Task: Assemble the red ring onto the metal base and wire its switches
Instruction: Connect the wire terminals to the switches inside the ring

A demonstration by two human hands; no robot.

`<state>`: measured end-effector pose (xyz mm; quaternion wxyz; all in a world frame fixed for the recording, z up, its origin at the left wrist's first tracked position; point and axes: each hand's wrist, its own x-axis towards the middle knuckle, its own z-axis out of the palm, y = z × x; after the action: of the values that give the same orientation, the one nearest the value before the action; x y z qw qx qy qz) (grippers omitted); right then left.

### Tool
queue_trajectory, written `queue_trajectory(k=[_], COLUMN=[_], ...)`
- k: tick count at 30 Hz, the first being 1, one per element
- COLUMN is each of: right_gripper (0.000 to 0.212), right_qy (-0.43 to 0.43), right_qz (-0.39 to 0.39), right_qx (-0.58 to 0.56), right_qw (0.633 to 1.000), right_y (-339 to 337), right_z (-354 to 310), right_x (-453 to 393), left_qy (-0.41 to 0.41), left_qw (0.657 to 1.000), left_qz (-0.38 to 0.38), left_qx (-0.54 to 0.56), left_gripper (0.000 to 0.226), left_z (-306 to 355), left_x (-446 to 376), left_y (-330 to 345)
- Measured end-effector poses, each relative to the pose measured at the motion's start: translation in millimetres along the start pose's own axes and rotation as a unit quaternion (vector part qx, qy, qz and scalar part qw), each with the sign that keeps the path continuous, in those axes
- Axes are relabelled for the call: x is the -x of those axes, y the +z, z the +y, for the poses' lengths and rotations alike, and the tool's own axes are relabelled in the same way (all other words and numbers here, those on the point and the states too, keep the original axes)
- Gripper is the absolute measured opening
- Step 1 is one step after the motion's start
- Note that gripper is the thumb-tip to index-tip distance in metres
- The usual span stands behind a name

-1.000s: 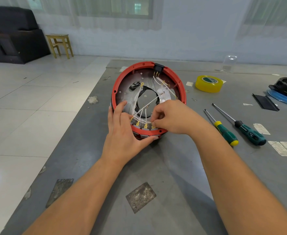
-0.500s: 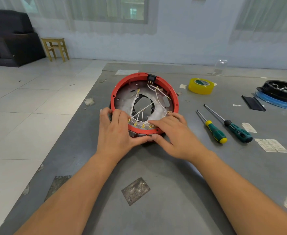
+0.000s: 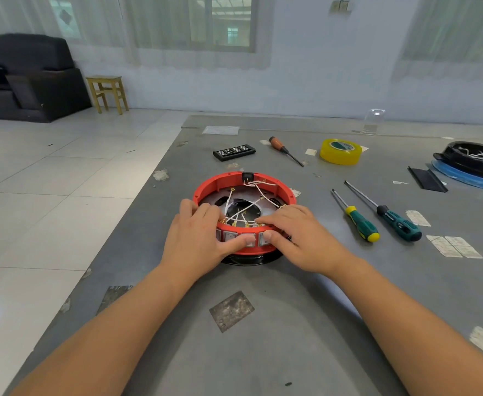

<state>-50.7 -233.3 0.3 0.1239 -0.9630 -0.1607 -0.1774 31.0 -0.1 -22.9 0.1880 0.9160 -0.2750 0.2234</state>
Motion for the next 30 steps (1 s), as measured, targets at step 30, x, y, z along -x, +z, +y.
queue_trajectory(k=[30], right_gripper=[0.047], right_qy=[0.144], right_qz=[-0.291], right_qx=[0.136], right_qw=[0.936], right_y=[-3], right_z=[14], right_x=[-92], left_qy=[0.097], left_qw=[0.989], left_qz=[-0.036], left_qx=[0.103], left_gripper=[0.064], left_z=[-23], left_x=[-2], left_y=[-4])
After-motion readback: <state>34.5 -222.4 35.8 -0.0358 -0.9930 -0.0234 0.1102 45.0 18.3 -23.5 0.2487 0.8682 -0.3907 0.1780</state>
